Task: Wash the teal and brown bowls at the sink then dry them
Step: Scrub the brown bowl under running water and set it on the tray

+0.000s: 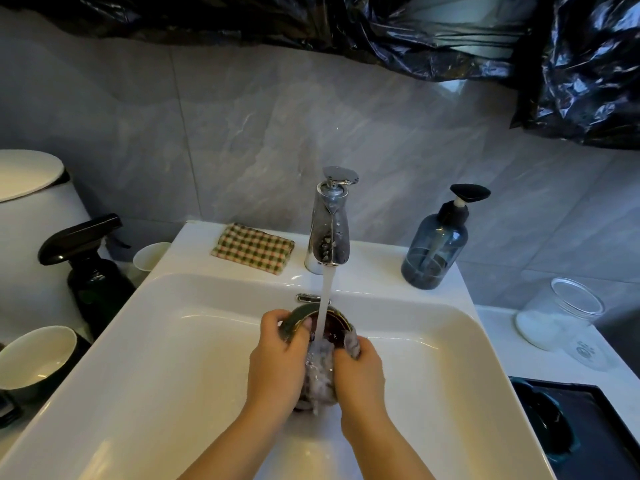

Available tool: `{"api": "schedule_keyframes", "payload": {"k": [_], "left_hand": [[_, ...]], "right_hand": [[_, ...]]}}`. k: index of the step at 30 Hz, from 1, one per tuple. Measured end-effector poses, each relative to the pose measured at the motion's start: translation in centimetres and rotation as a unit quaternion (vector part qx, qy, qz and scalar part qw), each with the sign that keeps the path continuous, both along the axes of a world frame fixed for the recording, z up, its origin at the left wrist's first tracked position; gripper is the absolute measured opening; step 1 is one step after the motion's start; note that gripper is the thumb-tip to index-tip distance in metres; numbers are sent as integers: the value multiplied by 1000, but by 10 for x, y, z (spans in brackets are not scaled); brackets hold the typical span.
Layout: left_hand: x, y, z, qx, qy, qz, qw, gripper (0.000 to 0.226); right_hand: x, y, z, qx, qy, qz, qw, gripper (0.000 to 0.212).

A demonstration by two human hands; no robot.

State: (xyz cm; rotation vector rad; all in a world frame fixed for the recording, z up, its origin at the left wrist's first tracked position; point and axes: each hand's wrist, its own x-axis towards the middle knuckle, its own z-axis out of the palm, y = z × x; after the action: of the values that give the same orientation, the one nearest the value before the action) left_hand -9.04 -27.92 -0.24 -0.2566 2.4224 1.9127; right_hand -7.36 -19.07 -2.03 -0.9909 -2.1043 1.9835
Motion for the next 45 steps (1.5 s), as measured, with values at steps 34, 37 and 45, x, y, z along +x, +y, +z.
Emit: {"api": "schedule_keyframes", "payload": {"k": [34,37,45], "left_hand": [[-7,-10,-1,44,-61,-63,995,9],[-10,-11,-2,71,-85,-24,994,7],[-10,-16,-2,-83,-14,-95,992,16]], "right_hand": [[8,3,12,219,87,252,938,24],[8,4,14,110,79,204,970,25],[16,31,40,148,258,-82,951,31]]}}
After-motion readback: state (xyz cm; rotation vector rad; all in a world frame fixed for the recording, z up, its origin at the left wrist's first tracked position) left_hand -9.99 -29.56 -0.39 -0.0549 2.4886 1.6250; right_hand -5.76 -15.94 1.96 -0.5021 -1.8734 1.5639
